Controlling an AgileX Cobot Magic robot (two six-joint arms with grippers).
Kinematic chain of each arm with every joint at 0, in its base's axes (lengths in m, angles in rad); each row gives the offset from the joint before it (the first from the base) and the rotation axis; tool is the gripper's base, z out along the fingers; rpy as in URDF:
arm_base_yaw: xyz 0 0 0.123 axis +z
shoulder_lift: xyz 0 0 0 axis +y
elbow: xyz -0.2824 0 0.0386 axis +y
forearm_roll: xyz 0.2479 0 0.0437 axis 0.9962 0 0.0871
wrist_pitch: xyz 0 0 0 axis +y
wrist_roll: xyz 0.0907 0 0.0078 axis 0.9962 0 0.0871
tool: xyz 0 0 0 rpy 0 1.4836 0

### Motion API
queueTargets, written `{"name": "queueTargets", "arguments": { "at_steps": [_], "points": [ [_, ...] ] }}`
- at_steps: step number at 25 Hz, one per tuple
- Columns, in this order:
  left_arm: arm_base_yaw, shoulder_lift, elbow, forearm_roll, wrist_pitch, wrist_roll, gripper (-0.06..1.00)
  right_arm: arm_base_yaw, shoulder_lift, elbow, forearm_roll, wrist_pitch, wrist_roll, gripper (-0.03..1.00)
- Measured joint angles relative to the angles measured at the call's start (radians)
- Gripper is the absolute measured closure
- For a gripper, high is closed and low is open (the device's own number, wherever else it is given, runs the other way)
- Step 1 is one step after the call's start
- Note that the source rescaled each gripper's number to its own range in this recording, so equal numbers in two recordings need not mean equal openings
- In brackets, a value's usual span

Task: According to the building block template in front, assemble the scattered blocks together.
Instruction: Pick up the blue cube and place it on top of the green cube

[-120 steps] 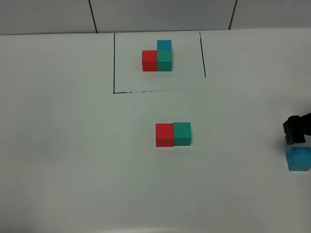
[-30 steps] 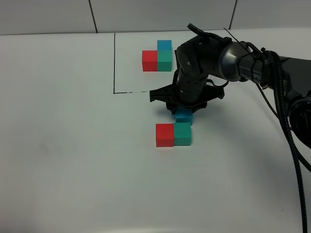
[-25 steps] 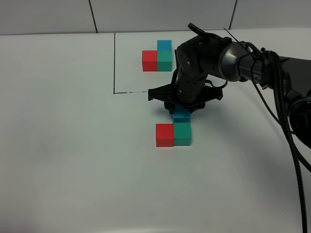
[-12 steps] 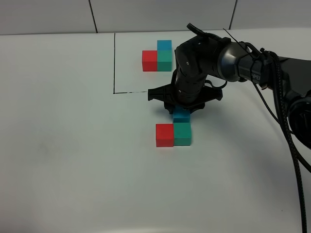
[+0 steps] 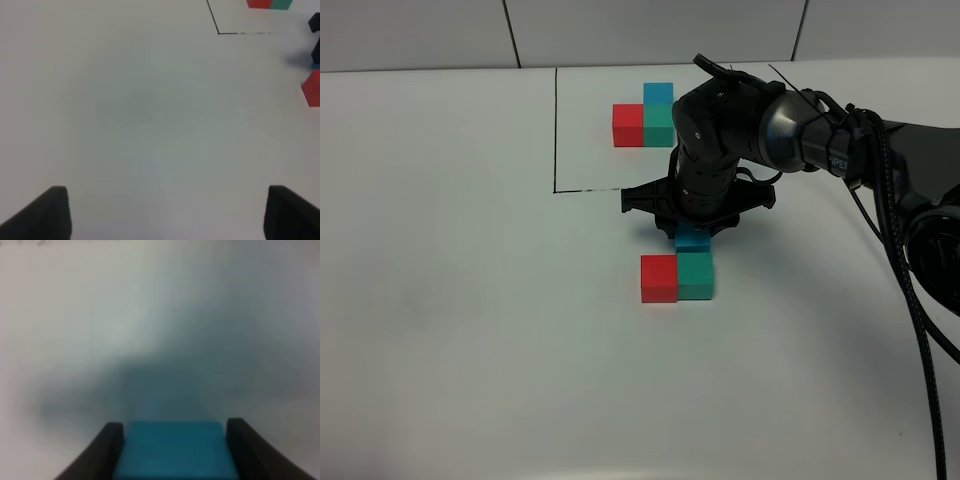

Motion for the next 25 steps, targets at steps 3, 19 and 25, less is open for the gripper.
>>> {"name": "queueTargets", "arguments": {
  "at_steps": [3,19,25],
  "points": [
    [0.000,0.000,0.000,0.002,0.000,0.000,0.19,0.000,0.000,0.000,0.001,0.006,0.009,0.96],
    [0.000,0.000,0.000,0.003,0.000,0.000,0.19,0.003,0.001,0.000,0.009,0.036,0.028,0.96],
    [0.000,0.000,0.000,0.003,0.000,0.000,0.19,0.003,0.002,0.000,0.016,0.037,0.031,0.96]
  ]
}}
